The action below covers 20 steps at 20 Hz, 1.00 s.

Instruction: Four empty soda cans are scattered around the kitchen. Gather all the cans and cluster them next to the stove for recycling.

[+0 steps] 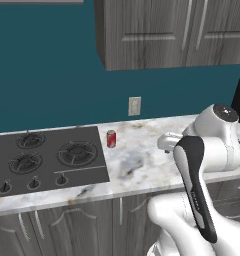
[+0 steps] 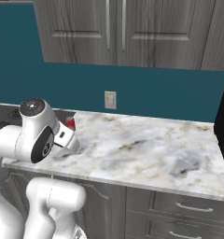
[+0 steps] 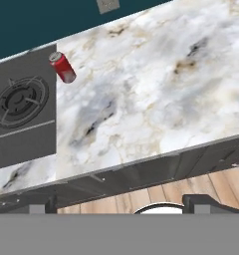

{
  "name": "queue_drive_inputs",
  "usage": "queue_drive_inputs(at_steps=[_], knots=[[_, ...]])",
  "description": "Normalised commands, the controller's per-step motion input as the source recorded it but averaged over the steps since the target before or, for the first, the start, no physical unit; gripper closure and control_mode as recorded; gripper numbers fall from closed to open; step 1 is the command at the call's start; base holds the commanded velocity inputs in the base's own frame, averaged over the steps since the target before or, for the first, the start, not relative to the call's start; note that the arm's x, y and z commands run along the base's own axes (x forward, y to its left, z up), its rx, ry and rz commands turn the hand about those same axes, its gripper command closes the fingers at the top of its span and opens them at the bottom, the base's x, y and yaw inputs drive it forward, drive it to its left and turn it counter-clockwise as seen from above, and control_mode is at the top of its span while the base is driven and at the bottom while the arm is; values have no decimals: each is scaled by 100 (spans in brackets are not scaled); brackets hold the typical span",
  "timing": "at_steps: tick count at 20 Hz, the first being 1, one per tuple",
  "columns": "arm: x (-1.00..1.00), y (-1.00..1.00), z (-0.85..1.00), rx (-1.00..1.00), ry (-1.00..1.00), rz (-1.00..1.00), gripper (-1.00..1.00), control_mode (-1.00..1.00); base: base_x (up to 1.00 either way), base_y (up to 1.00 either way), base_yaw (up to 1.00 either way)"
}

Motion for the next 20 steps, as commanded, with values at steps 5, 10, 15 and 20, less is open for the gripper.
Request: queue_drive_inputs(at_steps=[5, 10, 15, 20], knots=[[-6, 0, 0, 0, 0, 0, -100, -100, 0, 0, 0], [-2, 0, 0, 0, 0, 0, -100, 100, -3, 0, 0], [0, 0, 0, 0, 0, 0, -100, 100, -47, 0, -2], [0, 0, 0, 0, 0, 0, -100, 100, -58, 0, -7]])
